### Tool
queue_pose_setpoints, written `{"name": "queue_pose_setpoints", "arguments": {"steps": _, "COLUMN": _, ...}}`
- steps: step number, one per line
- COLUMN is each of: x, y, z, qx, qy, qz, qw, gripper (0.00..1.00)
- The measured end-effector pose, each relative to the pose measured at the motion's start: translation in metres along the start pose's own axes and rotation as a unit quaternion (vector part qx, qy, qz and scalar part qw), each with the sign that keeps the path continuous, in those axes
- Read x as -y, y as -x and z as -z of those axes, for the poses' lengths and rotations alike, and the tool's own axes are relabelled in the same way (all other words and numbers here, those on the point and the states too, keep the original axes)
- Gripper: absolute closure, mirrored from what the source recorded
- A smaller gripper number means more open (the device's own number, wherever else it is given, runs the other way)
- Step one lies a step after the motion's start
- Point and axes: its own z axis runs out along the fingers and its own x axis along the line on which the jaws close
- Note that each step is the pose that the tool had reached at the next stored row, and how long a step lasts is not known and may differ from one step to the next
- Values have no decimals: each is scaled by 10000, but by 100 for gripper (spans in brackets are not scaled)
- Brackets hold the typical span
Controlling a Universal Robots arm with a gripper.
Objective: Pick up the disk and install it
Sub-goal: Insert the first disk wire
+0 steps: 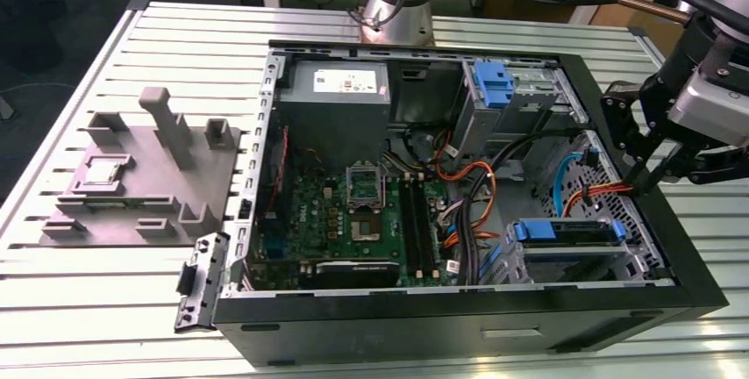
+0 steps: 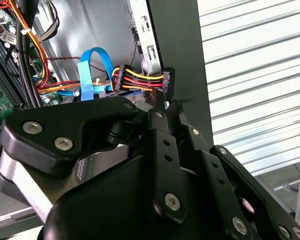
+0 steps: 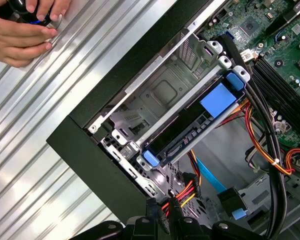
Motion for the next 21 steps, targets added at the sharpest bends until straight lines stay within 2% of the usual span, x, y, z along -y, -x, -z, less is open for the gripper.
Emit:
{"name": "queue_pose_setpoints", "arguments": {"steps": 8, "x": 0, "y": 0, "z": 0, "qx": -2, "qy": 1, "qz": 0, "qw": 10000, "gripper": 76}}
{"name": "queue_pose_setpoints", "arguments": {"steps": 11, "x": 0, "y": 1, "z": -3, "qx": -30, "qy": 30, "qz": 8, "qw": 10000, "gripper": 76}}
{"name": "queue_pose_setpoints", "arguments": {"steps": 13, "x": 0, "y": 1, "z": -6, "qx": -35, "qy": 34, "qz": 14, "qw": 10000, "gripper": 76}}
{"name": "queue_pose_setpoints", "arguments": {"steps": 21, "x": 23, "y": 24, "z": -12, "qx": -33, "qy": 15, "qz": 91, "qw": 10000, "gripper": 76}}
